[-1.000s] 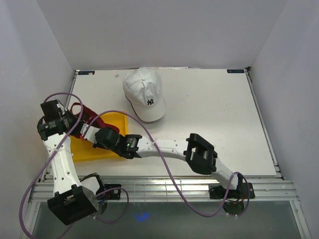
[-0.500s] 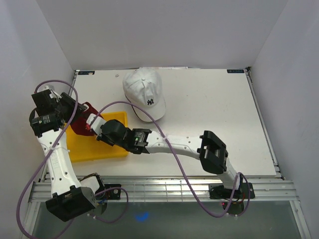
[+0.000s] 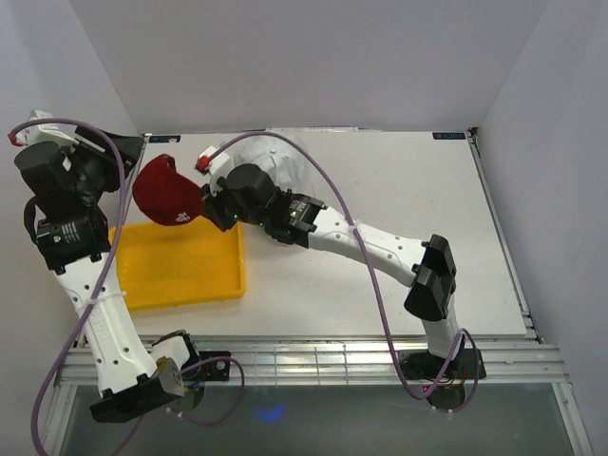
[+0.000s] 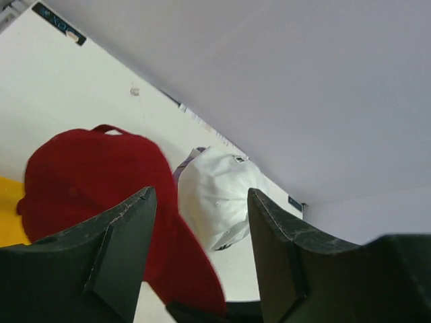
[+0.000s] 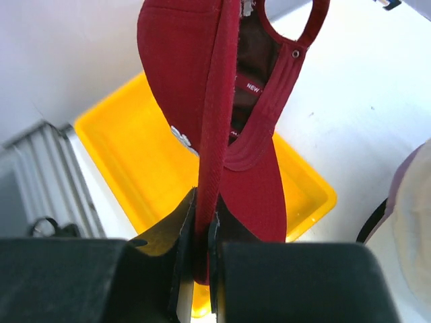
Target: Stack the hats
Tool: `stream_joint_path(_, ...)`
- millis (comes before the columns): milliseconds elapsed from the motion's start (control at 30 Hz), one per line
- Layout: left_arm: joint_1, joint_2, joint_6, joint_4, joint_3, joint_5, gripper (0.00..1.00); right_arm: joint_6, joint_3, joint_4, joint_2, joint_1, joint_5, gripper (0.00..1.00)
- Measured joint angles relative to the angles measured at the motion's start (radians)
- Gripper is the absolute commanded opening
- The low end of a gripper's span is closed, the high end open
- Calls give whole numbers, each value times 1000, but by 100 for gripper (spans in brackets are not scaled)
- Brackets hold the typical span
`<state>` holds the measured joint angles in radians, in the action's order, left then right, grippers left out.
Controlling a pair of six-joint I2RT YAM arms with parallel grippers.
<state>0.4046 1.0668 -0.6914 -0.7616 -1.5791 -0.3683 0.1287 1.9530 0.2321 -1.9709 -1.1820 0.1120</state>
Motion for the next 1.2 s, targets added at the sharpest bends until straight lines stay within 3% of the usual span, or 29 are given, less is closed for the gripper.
stream_joint_path(267,0,-81,-61,45,2,47,66,311,8,-117,107,256,-227,8)
stream_joint_path(433,0,-109,-71,64,93,47,65,619,-59,-332,172,417,-344,8)
stream_joint_path(600,-5,-110,-72,60,192,47,63,993,-248,-602,234,542,-361,8)
stream_joint_path(867,-54,-142,-66,61,320,53,63,1384,-535,-782,280,554,-267,8)
stream_joint_path(1200,-132,-176,-34,55,426,73,62,1571,-666,-869,342,550,-136,8)
